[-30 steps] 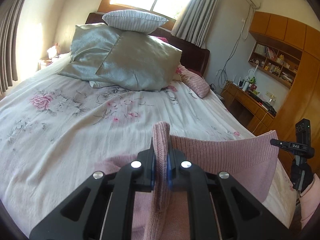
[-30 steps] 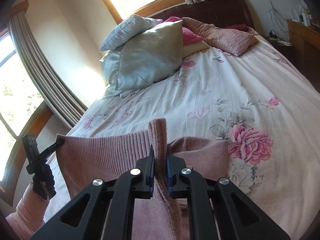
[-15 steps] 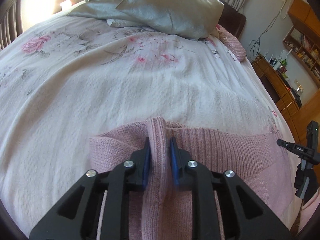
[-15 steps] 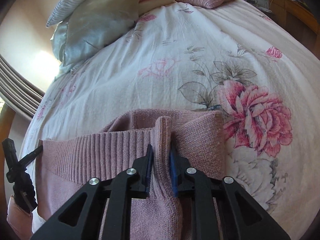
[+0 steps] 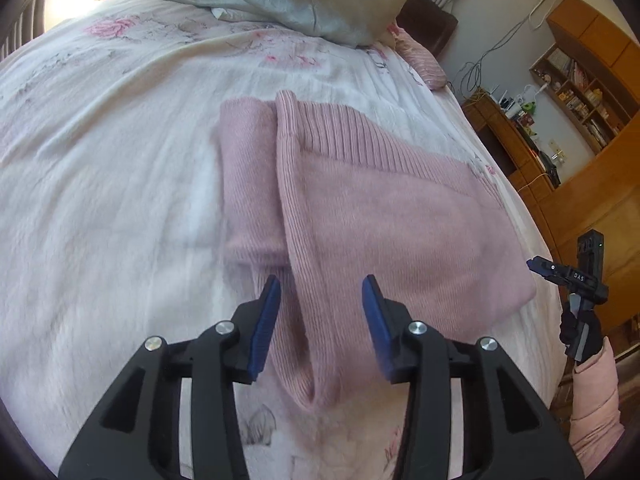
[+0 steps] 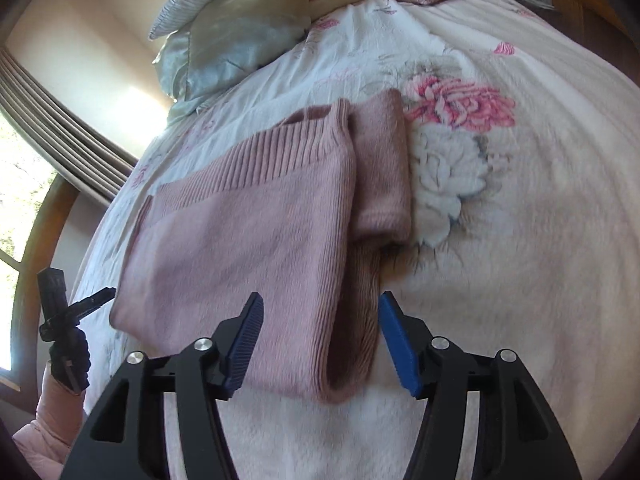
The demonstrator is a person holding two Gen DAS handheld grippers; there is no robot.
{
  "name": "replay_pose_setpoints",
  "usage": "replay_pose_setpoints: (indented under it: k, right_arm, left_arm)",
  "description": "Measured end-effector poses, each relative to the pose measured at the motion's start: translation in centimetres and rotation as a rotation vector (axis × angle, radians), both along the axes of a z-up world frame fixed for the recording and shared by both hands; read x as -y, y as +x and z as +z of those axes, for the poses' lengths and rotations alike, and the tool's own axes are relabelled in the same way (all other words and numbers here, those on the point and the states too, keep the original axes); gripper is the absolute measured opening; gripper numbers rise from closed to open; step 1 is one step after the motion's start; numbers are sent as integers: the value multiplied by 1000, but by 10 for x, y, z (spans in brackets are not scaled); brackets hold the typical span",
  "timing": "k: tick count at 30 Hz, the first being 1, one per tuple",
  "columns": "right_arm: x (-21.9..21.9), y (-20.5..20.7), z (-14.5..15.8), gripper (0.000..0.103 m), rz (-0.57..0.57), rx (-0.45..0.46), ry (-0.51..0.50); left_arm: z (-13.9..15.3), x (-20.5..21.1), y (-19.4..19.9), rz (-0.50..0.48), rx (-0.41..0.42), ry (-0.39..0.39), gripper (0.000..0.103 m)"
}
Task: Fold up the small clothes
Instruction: 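Lower the hem onto the collar and open both grippers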
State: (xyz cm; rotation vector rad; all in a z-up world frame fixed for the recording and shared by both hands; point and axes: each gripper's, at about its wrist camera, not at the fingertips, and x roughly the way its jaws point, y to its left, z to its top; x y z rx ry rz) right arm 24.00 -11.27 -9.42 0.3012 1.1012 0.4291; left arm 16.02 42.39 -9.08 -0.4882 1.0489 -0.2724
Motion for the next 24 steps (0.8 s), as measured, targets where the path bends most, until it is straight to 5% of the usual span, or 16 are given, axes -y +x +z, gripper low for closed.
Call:
replay_pose_setpoints:
  k: [2,4,7,14,24]
  right_arm:
    - [-3,-14,-6,61,16,3,8]
    - [-7,-19,-14,49,28,-9,45]
    - [-18,-20,-25,20,40,-44,5]
    - [-6,-29,3,9,39,11,26]
    - [-3,-30,-42,8,13,-65,-11]
  left_arm:
    - [-7,5,-6,-2,-10,-17,36]
    - [-16,10,-7,3,-29,-27,7]
    - [-21,14,-6,26,-45,-23,6]
    - [0,5,-10,14,-21,-5,6]
    - [-31,9,-14,1,-34,60,6]
